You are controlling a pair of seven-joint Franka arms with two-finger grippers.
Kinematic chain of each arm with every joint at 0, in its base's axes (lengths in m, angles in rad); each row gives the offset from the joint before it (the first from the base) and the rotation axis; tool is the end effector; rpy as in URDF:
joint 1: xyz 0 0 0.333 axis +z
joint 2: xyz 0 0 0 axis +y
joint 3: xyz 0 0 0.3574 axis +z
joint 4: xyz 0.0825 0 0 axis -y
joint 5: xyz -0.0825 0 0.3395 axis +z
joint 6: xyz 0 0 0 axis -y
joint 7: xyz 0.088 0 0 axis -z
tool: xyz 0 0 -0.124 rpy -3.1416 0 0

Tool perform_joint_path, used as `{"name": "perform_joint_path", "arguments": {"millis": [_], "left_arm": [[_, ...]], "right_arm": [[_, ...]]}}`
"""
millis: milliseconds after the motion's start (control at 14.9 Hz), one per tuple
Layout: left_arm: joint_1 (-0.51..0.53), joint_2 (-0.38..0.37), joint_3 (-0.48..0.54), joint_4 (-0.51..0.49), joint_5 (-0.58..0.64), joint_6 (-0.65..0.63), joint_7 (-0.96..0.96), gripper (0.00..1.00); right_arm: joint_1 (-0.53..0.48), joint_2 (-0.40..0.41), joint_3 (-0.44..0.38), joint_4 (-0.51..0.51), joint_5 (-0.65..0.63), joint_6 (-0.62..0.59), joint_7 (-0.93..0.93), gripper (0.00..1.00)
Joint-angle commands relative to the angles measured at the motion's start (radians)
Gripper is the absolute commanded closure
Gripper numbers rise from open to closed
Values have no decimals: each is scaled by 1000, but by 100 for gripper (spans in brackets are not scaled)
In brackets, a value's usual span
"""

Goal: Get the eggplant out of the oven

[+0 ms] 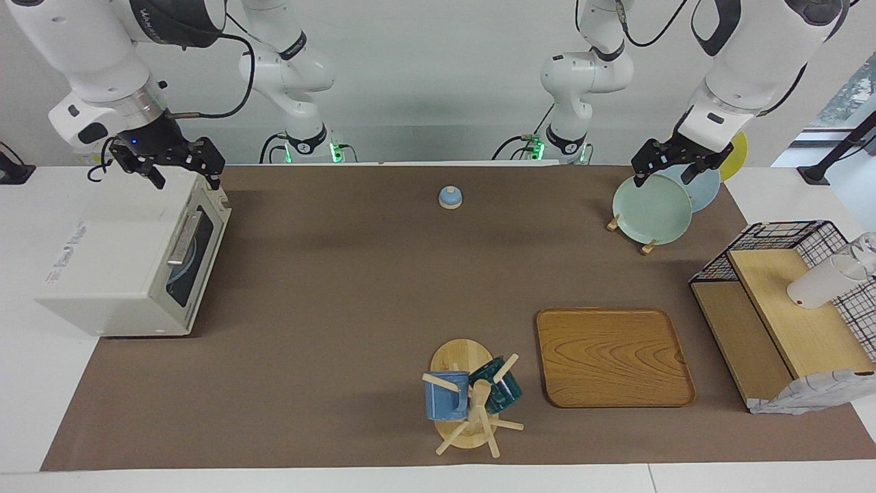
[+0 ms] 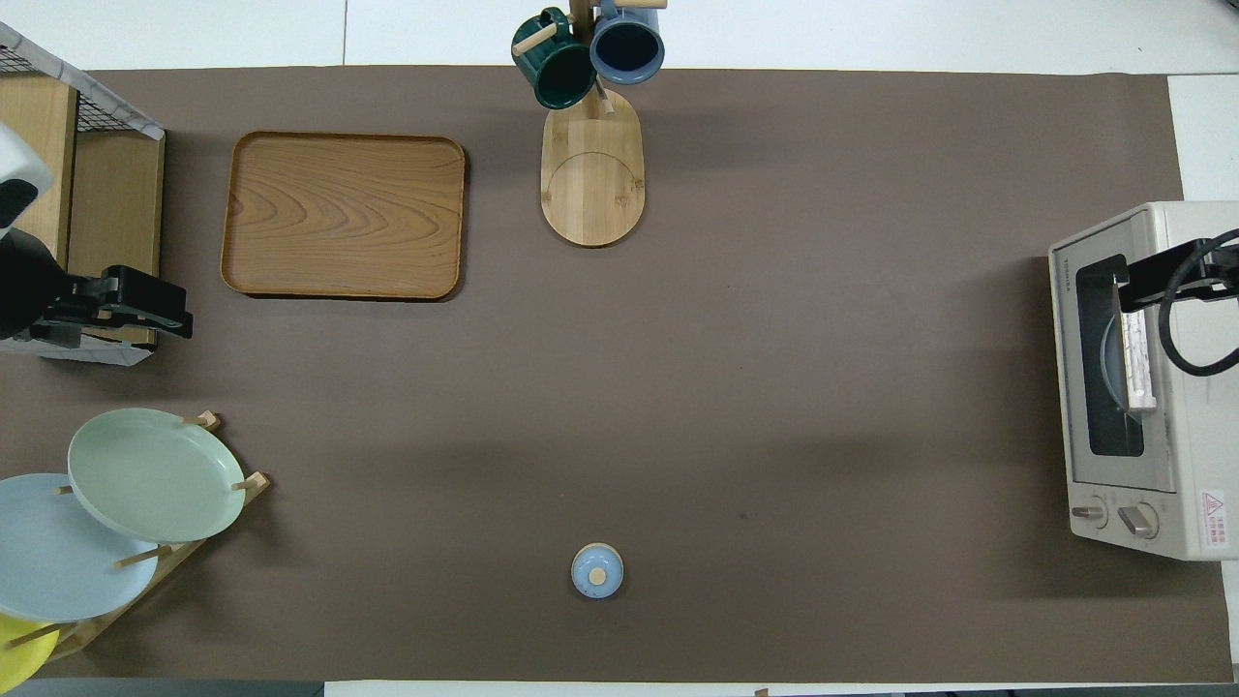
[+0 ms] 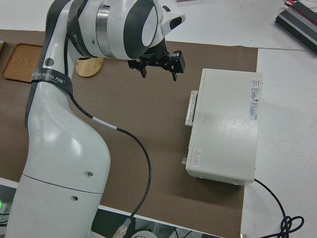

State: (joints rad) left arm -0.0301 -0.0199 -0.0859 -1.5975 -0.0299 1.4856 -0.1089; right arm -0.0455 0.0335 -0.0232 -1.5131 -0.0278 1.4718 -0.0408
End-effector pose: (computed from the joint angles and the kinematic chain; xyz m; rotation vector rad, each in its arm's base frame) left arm 0.4879 -0.0613 0.6406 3.1204 -0.0128 -0.1478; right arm 0.5089 -0.0384 0.6480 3.1146 -0.0461 -0.1188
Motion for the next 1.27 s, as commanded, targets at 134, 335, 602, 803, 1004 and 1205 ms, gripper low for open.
{"name": "perform_joint_path", "arguments": {"millis": [134, 335, 602, 803, 1004, 1205], "left_arm": [[16, -6, -6, -7, -7, 7, 12, 0], [16, -6, -6, -7, -7, 7, 12, 0], [16, -6, -6, -7, -7, 7, 12, 0], [16, -6, -6, -7, -7, 7, 12, 0], [16, -6, -6, -7, -7, 7, 12, 0], [16, -6, -6, -7, -7, 7, 12, 0]], "right_arm": [[3, 3, 3, 8, 5, -5, 21, 0], [1, -4, 5, 2, 8, -4, 16, 0], [-1, -10, 5, 1, 15, 13, -94, 9], [1, -15, 5, -19, 6, 18, -139, 100], [-4, -59, 3, -119, 5, 77, -137, 100], [-1, -127, 3, -299, -61, 204, -113, 100]]}}
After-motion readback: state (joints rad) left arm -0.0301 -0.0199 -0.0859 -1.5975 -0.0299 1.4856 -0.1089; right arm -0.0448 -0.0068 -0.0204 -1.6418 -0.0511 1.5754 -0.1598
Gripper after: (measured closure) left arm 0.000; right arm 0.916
